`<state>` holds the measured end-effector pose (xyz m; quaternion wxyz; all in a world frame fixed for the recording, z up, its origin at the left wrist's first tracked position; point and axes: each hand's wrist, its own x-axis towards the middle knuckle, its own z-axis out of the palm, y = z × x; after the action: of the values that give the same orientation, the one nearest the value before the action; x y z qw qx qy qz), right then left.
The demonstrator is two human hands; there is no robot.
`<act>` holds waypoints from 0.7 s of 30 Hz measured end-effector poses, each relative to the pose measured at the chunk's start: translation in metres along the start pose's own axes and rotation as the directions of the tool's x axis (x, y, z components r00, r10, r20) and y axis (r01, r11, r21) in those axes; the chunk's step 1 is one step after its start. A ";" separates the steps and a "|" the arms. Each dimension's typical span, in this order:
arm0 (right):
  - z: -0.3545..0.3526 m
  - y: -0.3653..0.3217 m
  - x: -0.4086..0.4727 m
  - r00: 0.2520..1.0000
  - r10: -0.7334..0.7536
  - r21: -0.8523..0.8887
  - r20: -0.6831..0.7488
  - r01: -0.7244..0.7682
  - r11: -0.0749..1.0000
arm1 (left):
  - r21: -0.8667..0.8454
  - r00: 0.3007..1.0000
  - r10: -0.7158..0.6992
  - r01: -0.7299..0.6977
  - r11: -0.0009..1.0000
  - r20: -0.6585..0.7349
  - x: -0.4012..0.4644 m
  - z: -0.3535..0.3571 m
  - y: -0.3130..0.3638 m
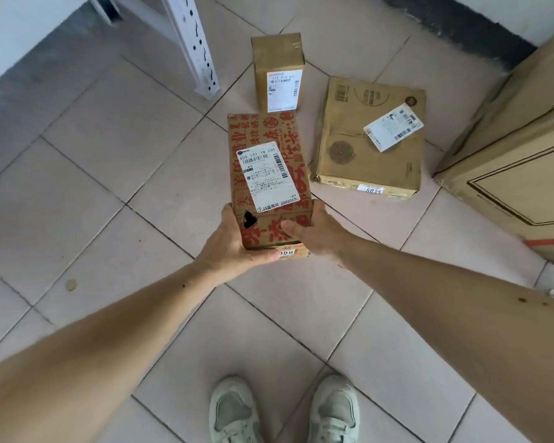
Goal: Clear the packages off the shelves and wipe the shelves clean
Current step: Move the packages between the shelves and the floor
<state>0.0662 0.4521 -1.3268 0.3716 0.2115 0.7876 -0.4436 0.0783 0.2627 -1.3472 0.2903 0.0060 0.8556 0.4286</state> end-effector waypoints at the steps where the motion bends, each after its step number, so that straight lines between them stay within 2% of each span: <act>1: 0.001 0.005 0.013 1.000 -0.007 0.006 -0.002 0.007 1.000 | -0.001 1.000 0.004 -0.004 1.000 -0.007 0.009 0.006 -0.005; 4: 0.002 0.018 0.041 0.999 -0.043 0.048 -0.010 0.043 0.998 | -0.032 0.999 -0.018 0.017 0.999 -0.032 0.031 0.023 -0.019; 7: 0.004 0.033 0.057 0.999 -0.048 0.015 -0.018 0.048 0.999 | -0.027 0.998 -0.048 0.047 0.999 -0.044 0.040 0.038 -0.031; 16: 0.003 0.041 0.059 1.000 -0.019 -0.250 0.006 0.020 0.968 | 0.107 0.979 -0.202 0.204 0.973 -0.030 0.040 0.044 -0.027; 21: -0.011 0.023 0.039 1.000 0.025 -0.441 -0.004 -0.025 0.897 | 0.283 0.963 -0.270 0.259 0.923 0.002 0.040 0.031 -0.024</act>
<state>0.0523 0.4737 -1.3654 0.4162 0.1316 0.8645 -0.2492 0.0659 0.2800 -1.3993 0.3592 -0.0596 0.8944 0.2597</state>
